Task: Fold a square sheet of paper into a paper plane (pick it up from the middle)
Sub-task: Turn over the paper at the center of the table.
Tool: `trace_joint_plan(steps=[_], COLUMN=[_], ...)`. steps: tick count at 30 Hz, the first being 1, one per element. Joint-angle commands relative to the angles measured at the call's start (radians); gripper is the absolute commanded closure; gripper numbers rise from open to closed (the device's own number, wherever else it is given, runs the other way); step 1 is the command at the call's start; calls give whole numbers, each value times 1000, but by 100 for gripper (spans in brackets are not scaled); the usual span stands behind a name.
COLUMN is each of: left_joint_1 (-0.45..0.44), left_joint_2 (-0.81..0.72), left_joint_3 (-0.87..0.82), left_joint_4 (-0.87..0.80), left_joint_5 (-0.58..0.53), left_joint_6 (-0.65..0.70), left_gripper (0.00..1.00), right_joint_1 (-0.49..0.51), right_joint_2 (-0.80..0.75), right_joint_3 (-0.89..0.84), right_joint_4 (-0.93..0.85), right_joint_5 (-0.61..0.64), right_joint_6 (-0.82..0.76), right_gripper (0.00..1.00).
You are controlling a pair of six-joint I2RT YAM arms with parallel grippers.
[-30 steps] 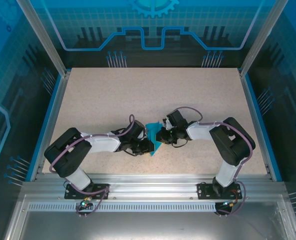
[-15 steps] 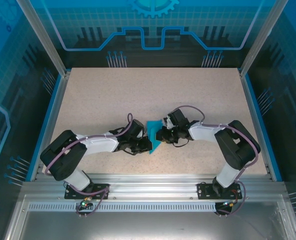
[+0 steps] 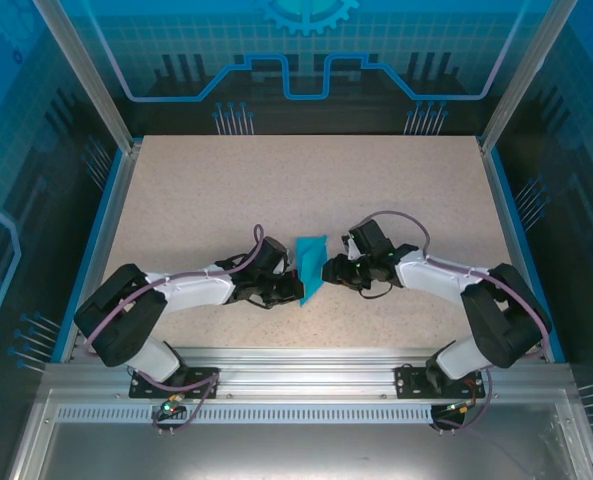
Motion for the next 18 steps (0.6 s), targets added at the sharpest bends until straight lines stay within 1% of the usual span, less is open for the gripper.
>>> trace_joint_plan(steps=[1, 4, 7, 18], left_joint_1=[-2, -1, 0, 1], left_joint_2=[-28, -33, -45, -68], left_joint_3=[12, 9, 6, 21], left_joint_4=[-25, -20, -18, -19], left_joint_5=[-7, -2, -6, 2], left_joint_6=[28, 27, 26, 23], left_gripper=[96, 99, 99, 99], right_joint_1=[-20, -26, -30, -38], right_joint_2=[-57, -86, -102, -127], right_joint_3=[-27, -43, -44, -45], right_joint_4=[-65, -75, -94, -134], right_joint_5=[47, 53, 63, 83], right_joint_6=[-9, -8, -12, -17], right_gripper=[55, 54, 53, 48])
